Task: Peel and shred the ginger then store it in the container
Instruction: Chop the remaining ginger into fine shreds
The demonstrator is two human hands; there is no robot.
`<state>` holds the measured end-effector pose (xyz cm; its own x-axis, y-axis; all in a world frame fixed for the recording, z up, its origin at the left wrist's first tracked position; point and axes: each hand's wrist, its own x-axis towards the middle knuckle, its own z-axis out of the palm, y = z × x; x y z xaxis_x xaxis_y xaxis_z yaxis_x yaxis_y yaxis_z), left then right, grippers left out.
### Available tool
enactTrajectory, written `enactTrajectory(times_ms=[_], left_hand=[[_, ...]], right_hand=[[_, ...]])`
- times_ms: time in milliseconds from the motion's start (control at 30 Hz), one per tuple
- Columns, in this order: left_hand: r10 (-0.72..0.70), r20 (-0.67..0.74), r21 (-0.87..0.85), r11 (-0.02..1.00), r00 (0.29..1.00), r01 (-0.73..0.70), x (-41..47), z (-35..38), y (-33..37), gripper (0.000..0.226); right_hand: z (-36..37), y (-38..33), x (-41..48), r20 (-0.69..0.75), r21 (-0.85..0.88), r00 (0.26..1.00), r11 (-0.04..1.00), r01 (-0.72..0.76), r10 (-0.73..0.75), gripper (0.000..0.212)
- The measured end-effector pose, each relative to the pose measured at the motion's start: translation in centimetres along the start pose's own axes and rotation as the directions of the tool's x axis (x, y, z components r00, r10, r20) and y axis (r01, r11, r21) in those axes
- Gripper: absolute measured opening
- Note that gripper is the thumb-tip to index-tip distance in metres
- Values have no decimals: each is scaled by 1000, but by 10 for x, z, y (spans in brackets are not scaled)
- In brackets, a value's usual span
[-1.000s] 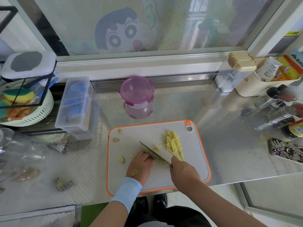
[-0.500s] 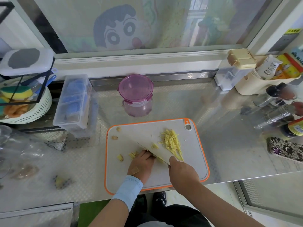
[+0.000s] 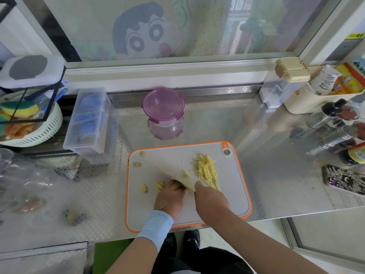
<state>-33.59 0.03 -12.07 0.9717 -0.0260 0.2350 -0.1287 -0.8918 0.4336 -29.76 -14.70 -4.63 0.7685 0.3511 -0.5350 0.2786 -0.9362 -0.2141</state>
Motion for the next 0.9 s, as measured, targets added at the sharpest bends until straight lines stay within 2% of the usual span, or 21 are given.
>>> enactTrajectory(times_ms=[100, 300, 533, 633, 700, 900], left_hand=[[9, -17, 9, 1000, 1000, -9, -1, 0, 0, 12], [4, -31, -52, 999, 999, -6, -1, -2, 4, 28], [-21, -67, -20, 1000, 998, 20, -4, 4, 0, 13], [-29, -62, -23, 999, 998, 27, -5, 5, 0, 27], [-44, -50, -25, 999, 998, 42, -4, 4, 1, 28], [-71, -12, -40, 997, 997, 70, -5, 1, 2, 14]], right_hand=[[3, 6, -11, 8, 4, 999, 999, -37, 37, 21], [4, -2, -2, 3, 16, 999, 999, -36, 36, 22], [0, 2, -7, 18, 37, 999, 999, -33, 32, 19], [2, 4, -13, 36, 33, 997, 997, -70, 69, 22], [3, 0, -10, 39, 48, 996, 996, -79, 77, 22], [-1, -11, 8, 21, 103, 999, 994, -29, 27, 14]])
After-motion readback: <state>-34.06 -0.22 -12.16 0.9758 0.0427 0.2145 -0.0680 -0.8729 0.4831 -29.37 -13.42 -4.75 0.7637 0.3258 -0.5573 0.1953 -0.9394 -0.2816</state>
